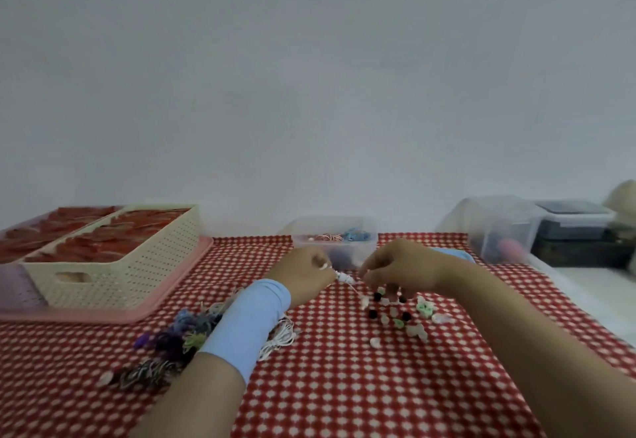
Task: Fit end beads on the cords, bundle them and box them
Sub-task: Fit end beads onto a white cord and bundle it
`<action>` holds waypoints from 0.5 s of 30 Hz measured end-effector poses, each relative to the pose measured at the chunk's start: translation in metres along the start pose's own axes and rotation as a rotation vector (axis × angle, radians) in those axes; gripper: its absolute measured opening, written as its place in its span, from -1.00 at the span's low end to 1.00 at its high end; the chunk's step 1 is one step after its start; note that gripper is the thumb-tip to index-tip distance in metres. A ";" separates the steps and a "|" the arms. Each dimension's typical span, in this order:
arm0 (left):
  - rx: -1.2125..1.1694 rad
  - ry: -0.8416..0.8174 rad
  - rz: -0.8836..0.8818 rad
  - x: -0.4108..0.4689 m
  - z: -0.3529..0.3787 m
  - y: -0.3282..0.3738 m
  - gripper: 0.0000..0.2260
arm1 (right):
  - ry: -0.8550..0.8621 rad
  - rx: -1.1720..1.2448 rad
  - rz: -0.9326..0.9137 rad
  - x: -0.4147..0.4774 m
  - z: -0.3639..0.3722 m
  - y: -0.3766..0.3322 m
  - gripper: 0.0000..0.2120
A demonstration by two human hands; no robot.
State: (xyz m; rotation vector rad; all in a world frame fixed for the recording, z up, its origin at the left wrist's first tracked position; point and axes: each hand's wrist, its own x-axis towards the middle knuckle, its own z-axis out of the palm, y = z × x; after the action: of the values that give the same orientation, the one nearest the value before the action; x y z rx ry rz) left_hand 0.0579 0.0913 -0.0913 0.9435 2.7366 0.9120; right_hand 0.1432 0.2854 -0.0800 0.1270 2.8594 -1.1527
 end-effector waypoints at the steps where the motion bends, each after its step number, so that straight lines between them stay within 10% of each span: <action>1: 0.040 -0.028 -0.016 0.002 0.002 0.000 -0.84 | -0.001 -0.027 -0.007 0.002 0.001 0.002 -0.89; 9: 0.231 -0.179 -0.152 0.010 0.010 -0.016 -0.93 | 0.056 -0.187 -0.006 0.009 -0.001 0.010 -0.89; 15: 0.249 0.049 0.080 0.012 0.008 -0.001 -0.73 | 0.010 -0.328 0.066 0.009 -0.002 0.017 -0.90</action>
State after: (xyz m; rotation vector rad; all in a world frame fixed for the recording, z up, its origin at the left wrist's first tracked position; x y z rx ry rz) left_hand 0.0504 0.1017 -0.0977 1.0910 2.9225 0.6211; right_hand 0.1359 0.2991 -0.0910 0.2092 2.9775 -0.6607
